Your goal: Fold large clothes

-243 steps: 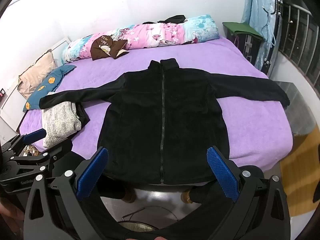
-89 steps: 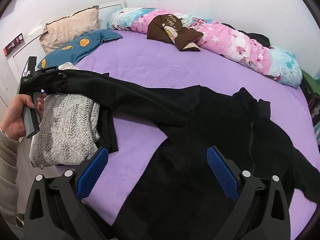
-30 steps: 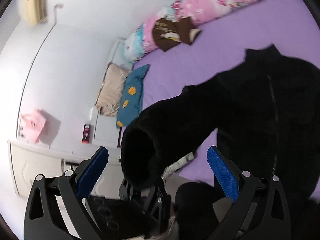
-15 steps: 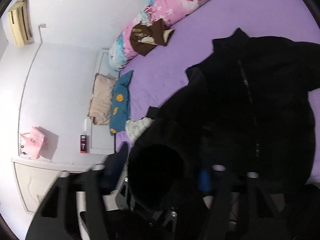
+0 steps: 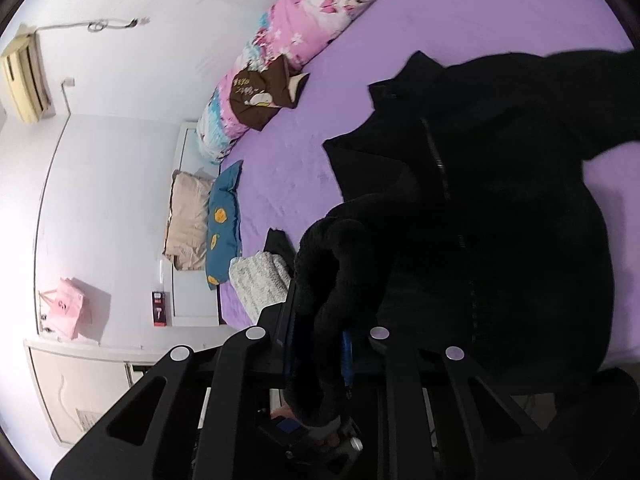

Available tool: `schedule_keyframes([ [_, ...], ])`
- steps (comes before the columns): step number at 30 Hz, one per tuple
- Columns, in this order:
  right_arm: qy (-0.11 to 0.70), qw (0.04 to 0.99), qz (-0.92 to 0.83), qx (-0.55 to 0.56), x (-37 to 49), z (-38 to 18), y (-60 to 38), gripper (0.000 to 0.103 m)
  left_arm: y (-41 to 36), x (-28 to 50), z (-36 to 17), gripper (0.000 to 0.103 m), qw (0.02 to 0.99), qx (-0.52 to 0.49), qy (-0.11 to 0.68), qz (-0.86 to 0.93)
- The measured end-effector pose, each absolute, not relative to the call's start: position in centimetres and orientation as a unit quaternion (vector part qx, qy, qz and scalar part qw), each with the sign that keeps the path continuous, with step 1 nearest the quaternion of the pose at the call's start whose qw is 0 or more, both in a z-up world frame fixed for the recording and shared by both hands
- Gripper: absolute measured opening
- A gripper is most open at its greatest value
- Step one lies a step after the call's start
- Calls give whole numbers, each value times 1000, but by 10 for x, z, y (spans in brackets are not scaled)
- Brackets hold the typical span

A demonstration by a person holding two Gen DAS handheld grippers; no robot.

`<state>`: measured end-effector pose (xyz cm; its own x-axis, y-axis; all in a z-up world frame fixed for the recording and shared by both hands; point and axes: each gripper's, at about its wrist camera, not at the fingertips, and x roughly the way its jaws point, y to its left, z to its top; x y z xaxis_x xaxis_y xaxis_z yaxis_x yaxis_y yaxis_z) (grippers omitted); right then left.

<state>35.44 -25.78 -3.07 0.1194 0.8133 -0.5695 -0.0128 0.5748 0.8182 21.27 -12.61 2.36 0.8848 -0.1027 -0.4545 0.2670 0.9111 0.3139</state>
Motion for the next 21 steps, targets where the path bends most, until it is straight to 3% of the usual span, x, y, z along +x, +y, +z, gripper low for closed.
schedule_keyframes([
  [5,587,661,305,355,354,-64,-276,16,-123,208,7,66,948,174,242,-112],
  [8,590,657,306,356,352,-80,-283,16,-112,204,-7,73,944,164,260,-122],
  [14,579,672,308,345,352,-89,-300,16,-77,210,-37,74,936,145,303,-101],
  [21,544,709,328,306,370,-53,-311,16,-33,226,-47,74,938,121,321,-58],
])
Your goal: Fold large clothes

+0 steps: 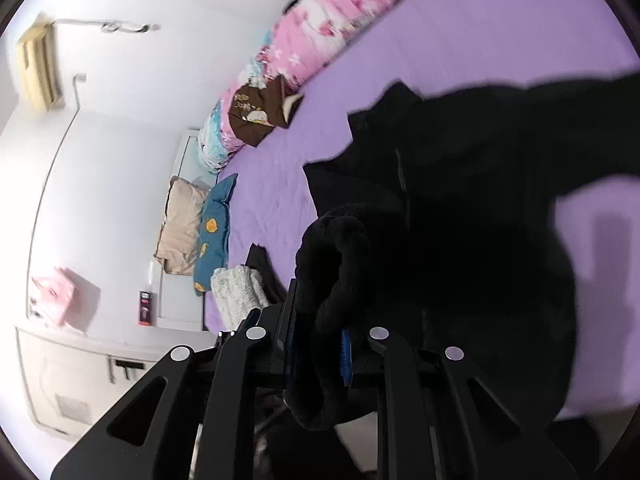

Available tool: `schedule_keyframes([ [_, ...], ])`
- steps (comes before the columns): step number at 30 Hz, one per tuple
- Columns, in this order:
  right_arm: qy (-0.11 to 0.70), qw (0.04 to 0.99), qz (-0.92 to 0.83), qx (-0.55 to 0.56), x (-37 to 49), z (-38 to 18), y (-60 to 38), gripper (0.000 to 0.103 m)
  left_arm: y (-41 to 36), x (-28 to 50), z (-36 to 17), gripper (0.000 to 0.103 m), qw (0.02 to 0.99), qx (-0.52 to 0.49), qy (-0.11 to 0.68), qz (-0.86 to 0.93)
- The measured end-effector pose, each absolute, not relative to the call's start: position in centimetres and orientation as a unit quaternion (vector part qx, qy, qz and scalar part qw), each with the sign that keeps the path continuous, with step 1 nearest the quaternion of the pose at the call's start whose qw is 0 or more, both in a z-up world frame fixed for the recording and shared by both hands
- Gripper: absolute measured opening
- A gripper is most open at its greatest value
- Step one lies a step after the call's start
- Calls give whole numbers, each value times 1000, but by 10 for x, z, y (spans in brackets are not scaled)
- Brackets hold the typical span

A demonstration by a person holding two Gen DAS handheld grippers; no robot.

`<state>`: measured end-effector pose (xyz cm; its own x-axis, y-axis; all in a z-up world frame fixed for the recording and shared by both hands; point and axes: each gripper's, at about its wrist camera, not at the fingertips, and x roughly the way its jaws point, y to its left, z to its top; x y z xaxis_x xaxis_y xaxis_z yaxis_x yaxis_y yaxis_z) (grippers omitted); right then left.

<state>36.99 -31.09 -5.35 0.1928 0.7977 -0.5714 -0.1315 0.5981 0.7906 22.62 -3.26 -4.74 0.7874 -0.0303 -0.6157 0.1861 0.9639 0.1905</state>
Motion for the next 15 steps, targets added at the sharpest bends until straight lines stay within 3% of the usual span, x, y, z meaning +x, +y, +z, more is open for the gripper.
schedule_keyframes([
  [6,520,733,342,274,386,-53,-325,16,1,251,-54,77,938,115,327,-11],
  [15,597,695,267,300,415,-210,-361,16,40,301,-102,77,916,119,382,38],
])
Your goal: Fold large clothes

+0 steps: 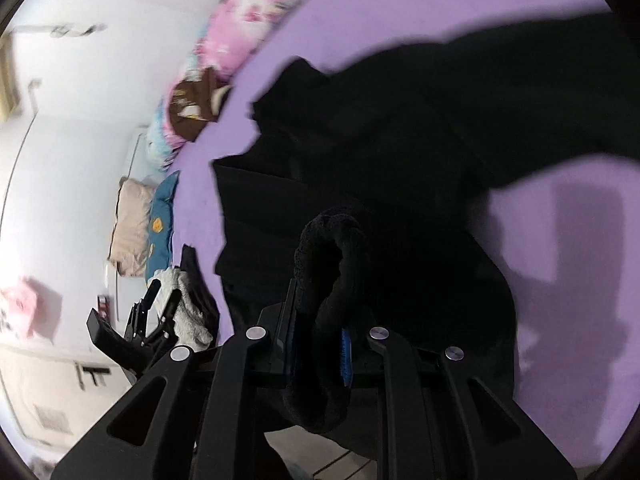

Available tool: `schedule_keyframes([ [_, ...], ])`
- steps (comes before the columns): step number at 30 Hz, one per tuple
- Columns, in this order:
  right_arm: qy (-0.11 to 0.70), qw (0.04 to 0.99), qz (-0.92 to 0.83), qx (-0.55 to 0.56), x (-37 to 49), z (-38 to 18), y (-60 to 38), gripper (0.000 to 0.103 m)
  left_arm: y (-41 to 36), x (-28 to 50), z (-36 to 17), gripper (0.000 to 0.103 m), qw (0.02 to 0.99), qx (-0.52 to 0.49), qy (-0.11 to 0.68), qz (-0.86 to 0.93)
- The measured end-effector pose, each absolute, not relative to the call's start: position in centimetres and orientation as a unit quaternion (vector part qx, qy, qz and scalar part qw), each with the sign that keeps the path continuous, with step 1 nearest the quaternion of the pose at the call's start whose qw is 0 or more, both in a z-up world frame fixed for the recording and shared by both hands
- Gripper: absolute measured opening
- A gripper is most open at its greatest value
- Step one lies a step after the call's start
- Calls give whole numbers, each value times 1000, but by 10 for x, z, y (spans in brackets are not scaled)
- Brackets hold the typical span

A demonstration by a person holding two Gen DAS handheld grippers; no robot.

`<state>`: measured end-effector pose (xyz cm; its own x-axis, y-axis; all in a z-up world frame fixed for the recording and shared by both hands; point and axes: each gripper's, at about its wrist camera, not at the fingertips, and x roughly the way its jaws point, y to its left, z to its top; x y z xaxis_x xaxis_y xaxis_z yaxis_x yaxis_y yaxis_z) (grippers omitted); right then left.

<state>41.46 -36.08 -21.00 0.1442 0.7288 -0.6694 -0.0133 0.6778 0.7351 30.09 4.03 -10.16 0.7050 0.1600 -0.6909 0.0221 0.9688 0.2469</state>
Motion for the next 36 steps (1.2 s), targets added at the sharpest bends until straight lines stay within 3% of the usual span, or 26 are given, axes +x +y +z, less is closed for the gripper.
schedule_keyframes([
  [8,619,705,222,267,425,-255,-381,17,57,341,-148,77,901,119,413,60],
  [13,642,704,194,233,419,-276,-383,23,63,353,-175,77,891,123,433,62],
  [21,646,711,174,215,414,-293,-386,27,89,364,-231,79,866,60,493,51],
  [23,645,715,171,209,414,-290,-383,33,93,363,-236,79,865,43,498,47],
  [27,620,751,153,169,408,-255,-382,63,90,358,-208,77,877,37,476,52],
  [30,582,790,154,117,399,-215,-374,63,87,354,-175,80,893,22,447,51],
  [32,561,798,183,121,394,-196,-360,66,79,354,-160,92,897,16,440,45],
  [34,551,802,201,113,391,-188,-346,76,67,359,-152,94,898,16,439,29],
  [36,551,801,212,98,389,-192,-331,78,52,364,-152,97,899,17,438,13],
])
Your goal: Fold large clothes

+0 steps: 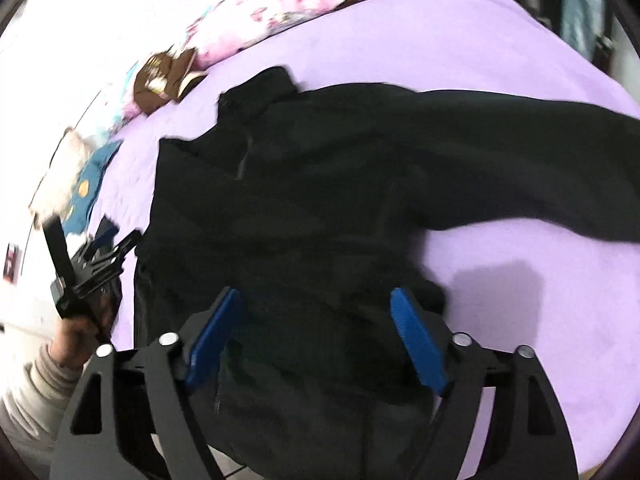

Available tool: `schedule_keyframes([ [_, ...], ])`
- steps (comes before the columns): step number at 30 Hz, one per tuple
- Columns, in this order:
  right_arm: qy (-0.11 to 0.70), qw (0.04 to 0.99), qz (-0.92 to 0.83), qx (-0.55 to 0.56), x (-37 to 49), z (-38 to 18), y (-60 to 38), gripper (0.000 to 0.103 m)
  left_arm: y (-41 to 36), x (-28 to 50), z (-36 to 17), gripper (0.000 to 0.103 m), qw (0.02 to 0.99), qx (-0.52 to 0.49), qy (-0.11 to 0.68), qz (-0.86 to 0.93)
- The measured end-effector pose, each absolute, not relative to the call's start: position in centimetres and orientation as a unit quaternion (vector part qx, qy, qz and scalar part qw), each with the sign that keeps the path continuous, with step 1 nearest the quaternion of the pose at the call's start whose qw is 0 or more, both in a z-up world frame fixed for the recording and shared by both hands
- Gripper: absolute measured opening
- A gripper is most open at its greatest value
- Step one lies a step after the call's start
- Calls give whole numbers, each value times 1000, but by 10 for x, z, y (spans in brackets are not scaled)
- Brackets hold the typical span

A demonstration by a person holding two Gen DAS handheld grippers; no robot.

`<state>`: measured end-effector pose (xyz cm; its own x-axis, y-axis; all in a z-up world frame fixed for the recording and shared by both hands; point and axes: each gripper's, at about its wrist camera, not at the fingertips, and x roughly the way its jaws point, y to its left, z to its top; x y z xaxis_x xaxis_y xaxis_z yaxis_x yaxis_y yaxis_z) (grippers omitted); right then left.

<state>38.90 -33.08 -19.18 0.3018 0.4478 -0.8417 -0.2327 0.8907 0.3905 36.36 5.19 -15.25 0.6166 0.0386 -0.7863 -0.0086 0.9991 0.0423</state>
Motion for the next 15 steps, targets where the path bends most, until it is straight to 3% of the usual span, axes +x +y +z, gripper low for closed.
schedule_keyframes([
  [15,597,776,165,123,408,-296,-337,80,53,380,-249,98,858,-22,514,3],
])
